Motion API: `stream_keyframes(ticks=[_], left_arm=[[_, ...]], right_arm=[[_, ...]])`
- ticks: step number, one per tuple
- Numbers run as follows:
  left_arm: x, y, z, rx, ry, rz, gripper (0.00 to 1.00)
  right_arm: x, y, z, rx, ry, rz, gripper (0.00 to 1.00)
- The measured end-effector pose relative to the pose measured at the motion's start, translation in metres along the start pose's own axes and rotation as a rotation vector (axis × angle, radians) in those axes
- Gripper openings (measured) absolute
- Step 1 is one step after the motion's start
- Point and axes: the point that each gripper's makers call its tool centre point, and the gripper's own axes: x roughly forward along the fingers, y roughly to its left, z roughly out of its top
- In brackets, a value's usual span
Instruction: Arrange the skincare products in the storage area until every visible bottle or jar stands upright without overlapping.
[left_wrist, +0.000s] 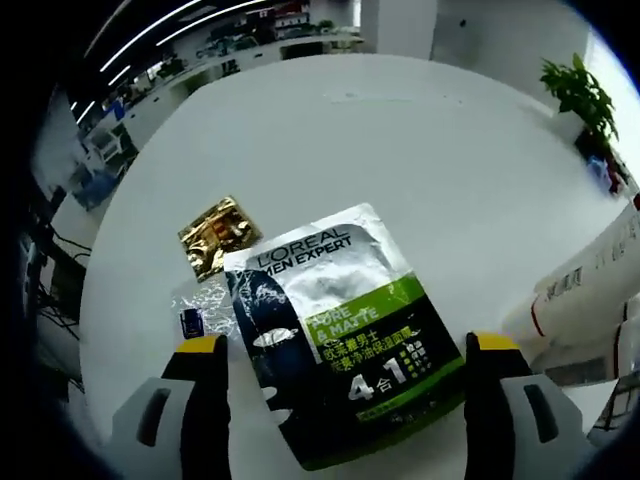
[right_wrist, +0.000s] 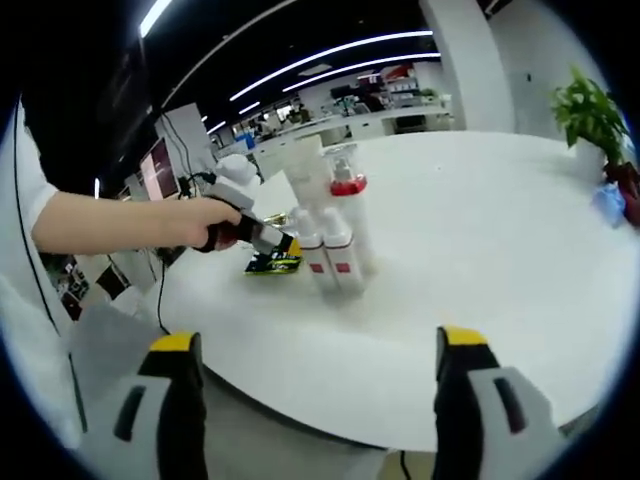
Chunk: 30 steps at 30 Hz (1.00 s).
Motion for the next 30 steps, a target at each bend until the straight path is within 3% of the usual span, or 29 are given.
stream_keyframes(ticks=[8, 12, 15, 23, 30], left_arm=[[0.001, -0.001, -0.001, -0.002, -0.015, 0.000, 0.97], [-0.004, -0.003, 0.003, 0.021, -0.068, -0.029, 0.79], [-0.006, 0.003, 0.004, 0.037, -0.090, -0.026, 0.74], [-0.011, -0.002, 0.002, 0.060, -0.113, -0.043, 0.61], [-0.016, 0.002, -0.002, 0.064, -0.138, -0.067, 0.43]], right_arm=[[0.000, 0.000, 0.000, 0.001, 0.004, 0.001, 0.97], [0.000, 0.000, -0.001, 0.001, 0.005, 0.000, 0.96], [0.000, 0.001, -0.001, -0.002, 0.007, 0.001, 0.96], [-0.002, 0.002, 0.001, -0.012, 0.011, -0.001, 0.95], [-0.005, 0.002, 0.002, -0.016, 0.009, -0.009, 0.94]])
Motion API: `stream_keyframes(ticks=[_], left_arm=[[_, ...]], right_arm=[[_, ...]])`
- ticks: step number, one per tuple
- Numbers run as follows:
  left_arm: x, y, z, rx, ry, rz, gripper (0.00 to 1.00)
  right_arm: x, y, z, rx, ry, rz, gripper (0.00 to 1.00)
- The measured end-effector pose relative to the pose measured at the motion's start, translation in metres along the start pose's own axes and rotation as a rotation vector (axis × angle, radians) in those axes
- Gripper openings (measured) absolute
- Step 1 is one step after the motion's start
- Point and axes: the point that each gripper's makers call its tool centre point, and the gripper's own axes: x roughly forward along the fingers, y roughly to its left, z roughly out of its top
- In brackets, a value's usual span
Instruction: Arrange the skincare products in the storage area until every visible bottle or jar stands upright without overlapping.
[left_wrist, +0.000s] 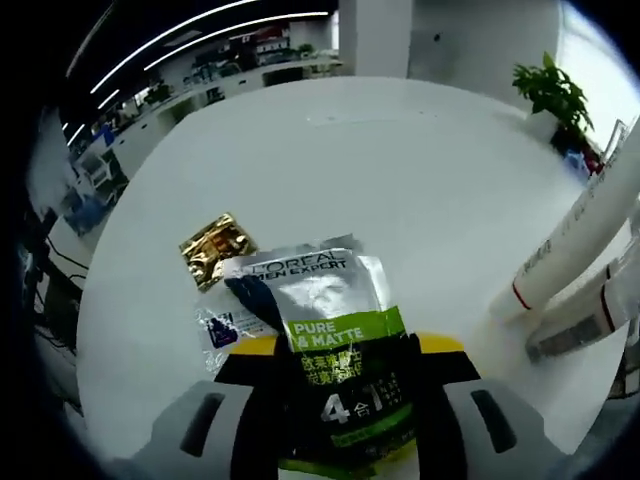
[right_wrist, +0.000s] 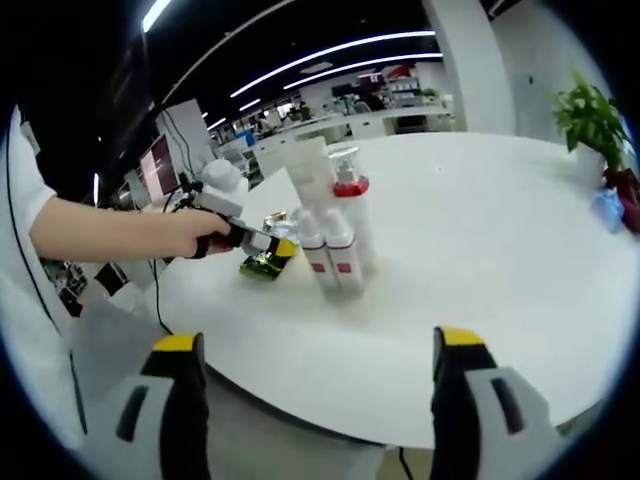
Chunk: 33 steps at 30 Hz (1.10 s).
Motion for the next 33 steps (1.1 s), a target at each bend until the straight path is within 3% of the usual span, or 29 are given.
stream_keyframes(ticks=[4, 8, 17, 22, 33], left_arm=[[-0.002, -0.005, 0.001, -0.089, -0.023, -0.060, 0.26], [-0.001, -0.003, 0.000, -0.054, -0.028, -0.053, 0.21], [-0.016, -0.005, -0.010, -0.151, -0.049, -0.095, 0.17], [-0.040, -0.008, -0.010, -0.172, -0.111, -0.127, 0.17], [-0.091, -0.019, -0.020, -0.143, -0.191, -0.194, 0.17]], right_arm=[[-0.001, 0.002, 0.001, -0.009, 0.001, 0.001, 0.94], [-0.003, 0.003, 0.003, -0.014, -0.004, -0.003, 0.94], [-0.010, 0.004, 0.009, -0.031, -0.028, -0.008, 0.93], [-0.011, 0.008, 0.012, -0.042, -0.040, 0.000, 0.93], [-0.010, 0.027, 0.022, -0.062, -0.067, 0.046, 0.90]])
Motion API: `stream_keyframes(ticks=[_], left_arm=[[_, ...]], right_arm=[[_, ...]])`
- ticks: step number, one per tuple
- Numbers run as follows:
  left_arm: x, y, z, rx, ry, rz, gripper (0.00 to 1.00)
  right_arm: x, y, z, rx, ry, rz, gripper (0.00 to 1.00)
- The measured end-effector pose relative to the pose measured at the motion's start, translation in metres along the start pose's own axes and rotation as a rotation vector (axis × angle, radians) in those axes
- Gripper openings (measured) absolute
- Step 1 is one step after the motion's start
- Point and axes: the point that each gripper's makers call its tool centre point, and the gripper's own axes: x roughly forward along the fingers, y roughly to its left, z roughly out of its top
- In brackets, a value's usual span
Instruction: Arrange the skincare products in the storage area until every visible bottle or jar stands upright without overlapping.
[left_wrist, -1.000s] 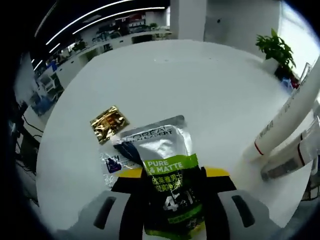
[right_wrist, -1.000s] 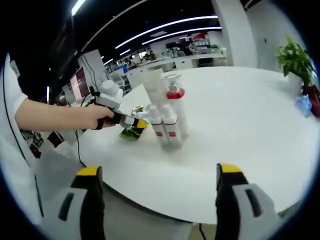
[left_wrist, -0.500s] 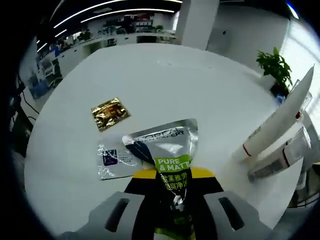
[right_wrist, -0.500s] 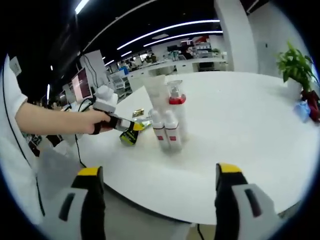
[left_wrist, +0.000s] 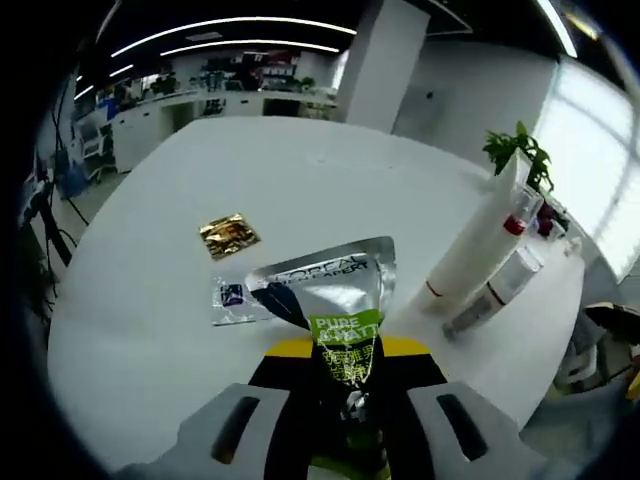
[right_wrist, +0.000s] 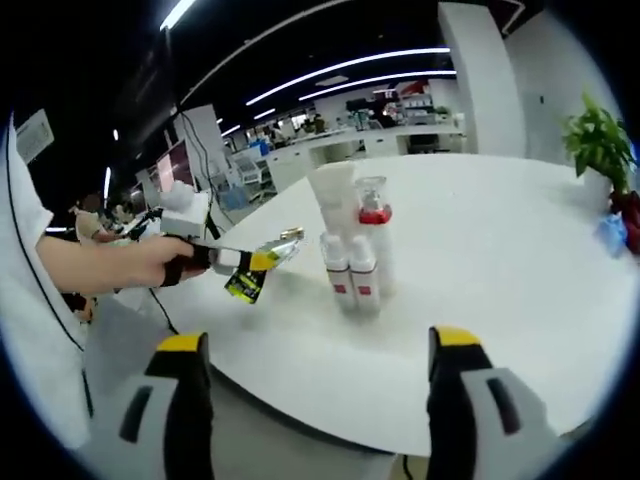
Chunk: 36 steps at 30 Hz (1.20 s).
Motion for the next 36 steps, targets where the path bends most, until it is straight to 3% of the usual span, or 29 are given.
stream_keyframes(ticks=[7, 13, 18, 25, 29, 31, 36], left_arm=[[-0.030, -0.022, 0.000, 0.066, -0.030, -0.066, 0.18], [-0.054, -0.050, 0.004, 0.181, -0.077, -0.143, 0.18], [-0.070, -0.070, 0.008, 0.200, -0.111, -0.200, 0.18], [-0.089, -0.098, 0.016, 0.247, -0.163, -0.285, 0.18], [-0.100, -0.119, 0.017, 0.392, -0.197, -0.341, 0.18], [-0.101, -0.124, 0.014, 0.378, -0.195, -0.356, 0.18], [-0.106, -0.136, 0.009, 0.373, -0.193, -0.388, 0.18]], right_arm=[[0.005, 0.015, 0.009, 0.020, -0.031, 0.057, 0.86], [0.013, 0.031, 0.018, 0.027, -0.058, 0.109, 0.83], [0.015, 0.042, 0.027, 0.048, -0.098, 0.150, 0.76], [0.018, 0.056, 0.043, 0.155, -0.170, 0.234, 0.67], [0.019, 0.061, 0.061, 0.277, -0.245, 0.287, 0.56], [0.021, 0.061, 0.064, 0.293, -0.261, 0.290, 0.50], [0.025, 0.065, 0.068, 0.341, -0.280, 0.310, 0.48]])
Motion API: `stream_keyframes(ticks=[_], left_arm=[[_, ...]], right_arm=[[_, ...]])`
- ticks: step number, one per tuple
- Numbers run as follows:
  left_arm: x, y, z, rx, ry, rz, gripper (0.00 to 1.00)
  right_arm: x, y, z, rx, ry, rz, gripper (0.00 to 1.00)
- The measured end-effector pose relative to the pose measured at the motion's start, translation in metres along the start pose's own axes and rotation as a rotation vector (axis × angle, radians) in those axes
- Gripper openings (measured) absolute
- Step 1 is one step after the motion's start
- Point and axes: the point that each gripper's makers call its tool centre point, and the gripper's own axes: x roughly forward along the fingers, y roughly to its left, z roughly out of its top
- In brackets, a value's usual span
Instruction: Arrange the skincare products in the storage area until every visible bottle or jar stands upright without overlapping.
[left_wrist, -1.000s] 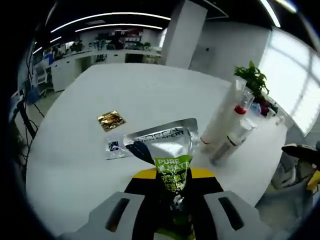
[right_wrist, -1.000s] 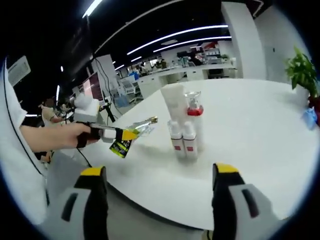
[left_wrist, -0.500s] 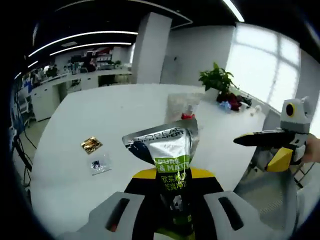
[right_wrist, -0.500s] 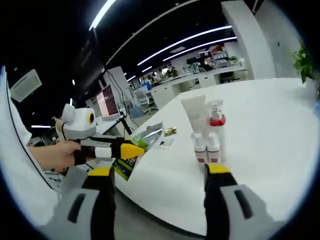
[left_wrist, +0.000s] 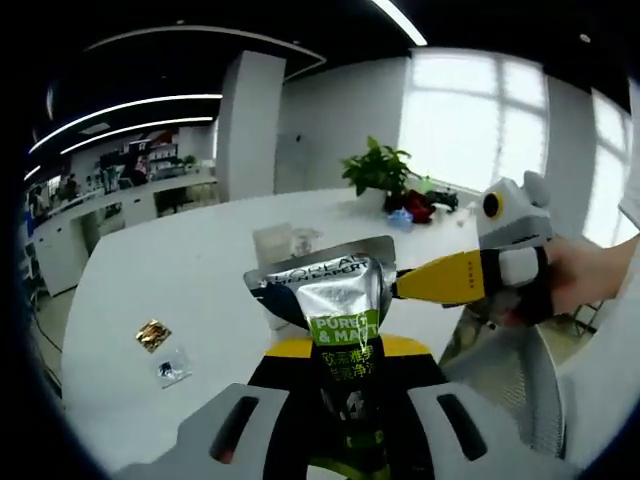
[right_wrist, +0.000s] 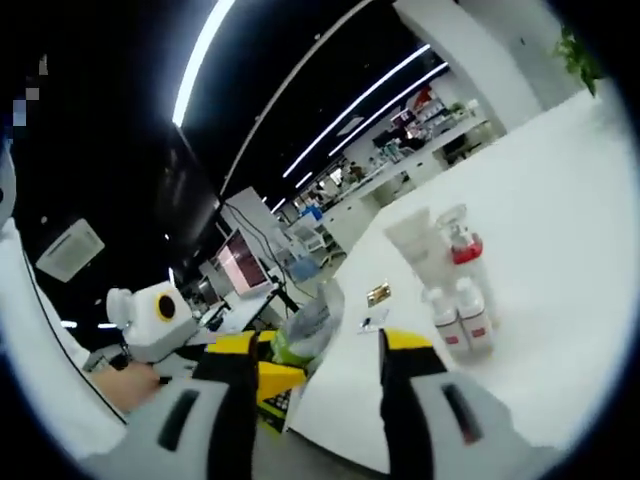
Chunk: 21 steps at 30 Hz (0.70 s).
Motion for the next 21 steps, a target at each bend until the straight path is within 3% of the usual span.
stream_keyframes(ticks=[5, 9, 16, 17, 21], left_arm=[[-0.002, -0.009, 0.000, 0.003, -0.003, -0.021, 0.18], [-0.005, -0.009, -0.002, -0.006, 0.001, -0.015, 0.19], [-0.004, -0.009, -0.003, -0.012, 0.005, -0.021, 0.20], [-0.004, -0.010, -0.003, -0.015, 0.003, -0.023, 0.21], [0.000, -0.022, -0.002, -0.031, 0.015, -0.094, 0.40]], right_arm=[[0.004, -0.001, 0.004, 0.143, -0.073, 0.008, 0.43], [0.003, -0.001, 0.001, 0.175, -0.074, 0.017, 0.23], [0.004, 0.004, 0.003, 0.215, -0.095, 0.035, 0.11], [0.003, 0.006, 0.006, 0.219, -0.107, 0.052, 0.06], [-0.007, 0.006, 0.008, 0.215, -0.122, 0.072, 0.01]])
